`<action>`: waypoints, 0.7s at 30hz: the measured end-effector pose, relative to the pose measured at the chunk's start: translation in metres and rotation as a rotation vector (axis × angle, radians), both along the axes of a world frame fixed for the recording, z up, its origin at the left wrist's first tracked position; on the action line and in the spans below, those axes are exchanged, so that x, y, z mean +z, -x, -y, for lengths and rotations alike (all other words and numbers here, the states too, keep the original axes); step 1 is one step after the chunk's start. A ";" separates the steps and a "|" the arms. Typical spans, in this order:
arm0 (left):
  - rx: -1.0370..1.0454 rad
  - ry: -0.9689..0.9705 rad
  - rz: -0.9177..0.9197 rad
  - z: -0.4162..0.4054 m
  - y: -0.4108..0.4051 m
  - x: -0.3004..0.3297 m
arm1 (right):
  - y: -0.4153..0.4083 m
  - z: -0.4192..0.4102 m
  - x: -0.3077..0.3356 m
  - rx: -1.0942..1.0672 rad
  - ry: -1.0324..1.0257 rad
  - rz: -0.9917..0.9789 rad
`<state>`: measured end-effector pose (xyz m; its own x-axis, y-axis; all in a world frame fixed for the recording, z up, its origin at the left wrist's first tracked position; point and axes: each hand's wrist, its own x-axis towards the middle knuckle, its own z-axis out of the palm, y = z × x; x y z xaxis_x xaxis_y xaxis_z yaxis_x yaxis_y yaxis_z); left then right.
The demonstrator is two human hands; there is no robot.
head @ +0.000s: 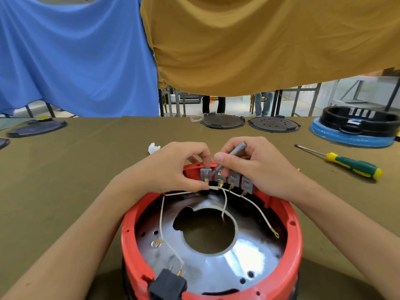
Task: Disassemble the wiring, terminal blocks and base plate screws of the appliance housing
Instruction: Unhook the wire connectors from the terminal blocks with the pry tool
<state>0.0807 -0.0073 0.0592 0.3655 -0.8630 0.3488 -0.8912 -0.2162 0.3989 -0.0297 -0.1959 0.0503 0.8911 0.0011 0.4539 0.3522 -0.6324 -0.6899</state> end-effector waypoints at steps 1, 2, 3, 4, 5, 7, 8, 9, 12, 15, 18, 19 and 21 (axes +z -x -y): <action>-0.004 0.003 0.009 0.001 0.000 0.000 | 0.001 0.000 0.000 0.010 -0.013 -0.009; -0.007 0.003 0.023 0.001 -0.001 -0.001 | 0.001 0.000 0.000 0.016 -0.017 -0.017; -0.011 -0.001 0.042 0.002 -0.001 -0.001 | 0.002 -0.001 0.000 0.019 -0.018 -0.022; -0.018 -0.007 0.060 0.002 -0.002 -0.001 | 0.002 -0.001 0.001 0.021 -0.022 -0.025; -0.024 -0.012 0.073 0.002 -0.002 -0.001 | 0.002 -0.002 0.001 0.022 -0.028 -0.025; -0.031 -0.010 0.081 0.002 -0.003 -0.001 | 0.001 -0.002 0.001 0.024 -0.047 -0.019; -0.035 -0.006 0.079 0.001 -0.003 -0.001 | 0.001 -0.002 0.000 0.024 -0.058 -0.014; -0.041 -0.002 0.074 0.001 -0.003 -0.002 | 0.001 -0.002 0.000 0.024 -0.070 -0.009; -0.060 0.019 0.041 0.000 -0.002 -0.003 | 0.002 0.000 -0.002 0.033 -0.109 0.016; -0.034 0.053 -0.043 -0.001 -0.003 -0.005 | 0.003 0.001 -0.003 0.035 -0.141 0.048; 0.022 0.019 -0.176 -0.005 -0.008 -0.003 | 0.007 -0.001 0.001 0.072 -0.167 0.069; 0.029 0.001 -0.230 -0.007 -0.009 -0.003 | 0.009 -0.002 0.003 0.101 -0.174 0.072; 0.026 -0.019 -0.304 -0.011 -0.012 -0.002 | 0.013 -0.005 0.007 0.161 -0.171 0.083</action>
<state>0.0922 0.0032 0.0568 0.4725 -0.8574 0.2039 -0.7257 -0.2472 0.6420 -0.0423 -0.1912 0.0568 0.8452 0.0570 0.5314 0.4991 -0.4396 -0.7468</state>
